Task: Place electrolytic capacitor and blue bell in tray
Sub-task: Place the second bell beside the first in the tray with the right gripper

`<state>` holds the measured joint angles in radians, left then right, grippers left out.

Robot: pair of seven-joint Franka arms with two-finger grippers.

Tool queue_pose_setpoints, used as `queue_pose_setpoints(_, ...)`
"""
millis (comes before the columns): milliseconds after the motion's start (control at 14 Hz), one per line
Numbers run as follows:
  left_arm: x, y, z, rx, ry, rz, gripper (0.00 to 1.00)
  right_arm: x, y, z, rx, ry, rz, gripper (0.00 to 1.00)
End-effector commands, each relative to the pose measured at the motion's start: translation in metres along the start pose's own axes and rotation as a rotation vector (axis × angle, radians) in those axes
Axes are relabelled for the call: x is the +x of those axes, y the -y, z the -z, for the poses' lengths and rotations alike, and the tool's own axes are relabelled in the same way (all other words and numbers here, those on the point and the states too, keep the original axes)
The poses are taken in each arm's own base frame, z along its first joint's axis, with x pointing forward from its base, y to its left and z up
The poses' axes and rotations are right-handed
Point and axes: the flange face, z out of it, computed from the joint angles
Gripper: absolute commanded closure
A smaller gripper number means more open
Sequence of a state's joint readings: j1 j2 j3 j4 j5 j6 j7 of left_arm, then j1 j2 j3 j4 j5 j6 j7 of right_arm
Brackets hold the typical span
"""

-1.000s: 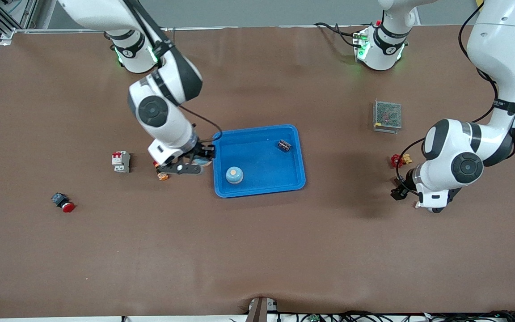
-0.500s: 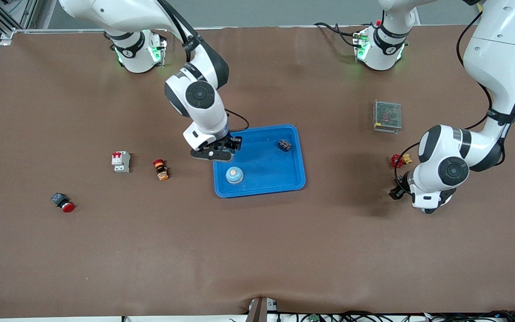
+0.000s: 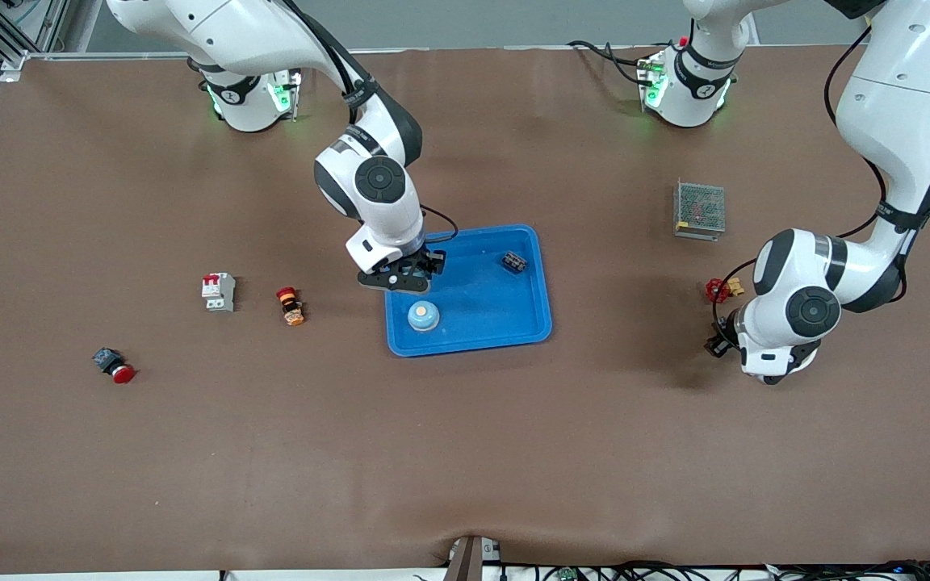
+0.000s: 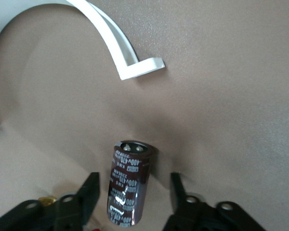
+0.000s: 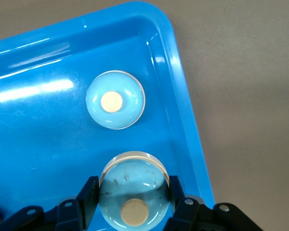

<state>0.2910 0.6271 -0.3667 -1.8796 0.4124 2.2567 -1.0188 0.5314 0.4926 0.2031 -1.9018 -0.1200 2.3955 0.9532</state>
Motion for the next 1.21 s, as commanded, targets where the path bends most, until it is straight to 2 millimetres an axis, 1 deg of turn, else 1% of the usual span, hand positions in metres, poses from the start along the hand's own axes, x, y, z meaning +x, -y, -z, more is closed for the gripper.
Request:
queue_pose_setpoints(0,-0.003,0.002,-0.006,-0.01,-0.014,-0.025,0.45,-0.01,0.008,-0.011,-0.007,-0.02,-0.009,1.0)
queue_pose_setpoints(71,-0.004,0.002,-0.006,-0.009,-0.013,-0.026,0.55,-0.01,0.009,-0.014,-0.007,-0.027,-0.011,1.0)
queue_pose_setpoints(143,-0.005,0.001,-0.006,-0.009,-0.014,-0.027,0.67,-0.012,0.009,-0.021,-0.016,-0.033,-0.012,1.0)
queue_pose_setpoints(214,-0.004,0.001,-0.005,-0.01,-0.015,-0.021,0.82,-0.013,0.008,-0.03,-0.03,-0.035,-0.016,1.0)
queue_pose_setpoints(286,-0.004,0.001,-0.004,-0.011,-0.015,-0.015,0.97,-0.015,0.009,-0.035,-0.037,-0.045,-0.009,1.0)
queue_pose_setpoints(357,-0.004,0.001,-0.002,-0.015,-0.016,-0.009,1.0,-0.016,0.01,-0.04,-0.039,-0.046,-0.01,1.0)
queue_pose_setpoints(500,-0.006,-0.002,0.003,-0.021,-0.016,0.0,1.0,-0.02,0.013,-0.043,-0.039,-0.044,-0.017,1.0)
queue_pose_setpoints(714,-0.008,-0.003,0.011,-0.024,-0.023,0.014,1.0,-0.019,0.014,-0.041,-0.034,-0.044,-0.056,1.0)
queue_pose_setpoints(929,-0.015,-0.013,0.022,-0.04,-0.03,0.038,1.0,-0.022,0.017,-0.043,-0.033,-0.042,-0.093,1.0)
queue_pose_setpoints(1000,-0.016,-0.016,0.025,-0.045,-0.033,0.043,1.0,-0.023,0.018,-0.043,-0.032,-0.042,-0.105,0.25)
queue_pose_setpoints(1071,-0.02,-0.02,0.027,-0.05,-0.032,0.041,1.0,-0.023,0.018,-0.043,-0.028,-0.045,-0.123,0.0)
queue_pose_setpoints(1143,-0.021,-0.02,0.028,-0.052,-0.031,0.046,1.0,-0.023,0.018,-0.042,-0.028,-0.046,-0.126,0.0)
